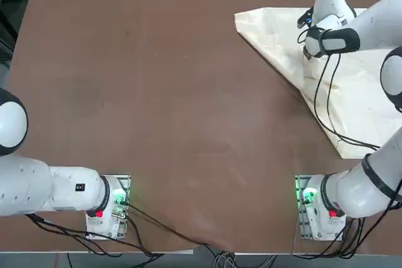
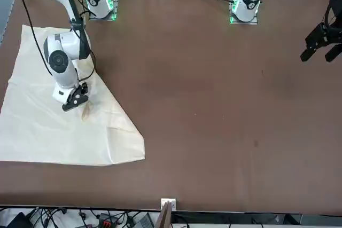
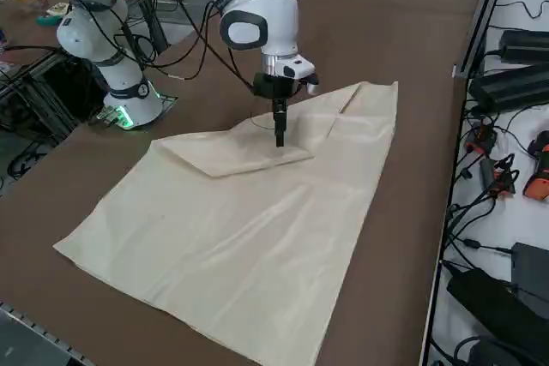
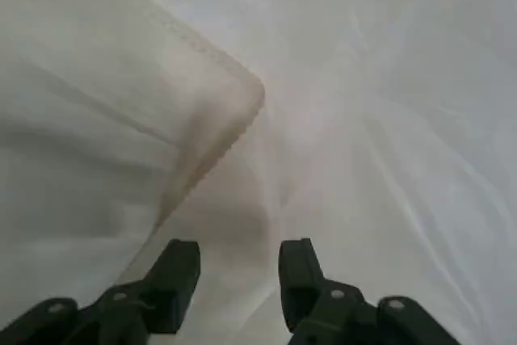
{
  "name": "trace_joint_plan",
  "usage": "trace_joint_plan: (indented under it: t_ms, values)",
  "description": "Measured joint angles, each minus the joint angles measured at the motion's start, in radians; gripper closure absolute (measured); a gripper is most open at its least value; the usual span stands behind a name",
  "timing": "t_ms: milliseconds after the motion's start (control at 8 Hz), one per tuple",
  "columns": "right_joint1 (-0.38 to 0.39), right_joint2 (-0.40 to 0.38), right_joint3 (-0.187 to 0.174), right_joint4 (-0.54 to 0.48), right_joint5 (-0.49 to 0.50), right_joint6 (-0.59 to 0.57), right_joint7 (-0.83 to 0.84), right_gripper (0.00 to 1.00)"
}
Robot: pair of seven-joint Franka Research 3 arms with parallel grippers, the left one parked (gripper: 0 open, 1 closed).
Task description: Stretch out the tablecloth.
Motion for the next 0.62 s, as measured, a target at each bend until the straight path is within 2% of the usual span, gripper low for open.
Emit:
trace_joint_plan:
  t_ms: [250, 625]
  values:
    - [0.001, 0.0, 0.007, 0.0, 0.01, -0.023, 0.106, 0.29]
    - [0.005, 0.027, 0.018, -0.003, 0.014, -0.012, 0.435, 0.26]
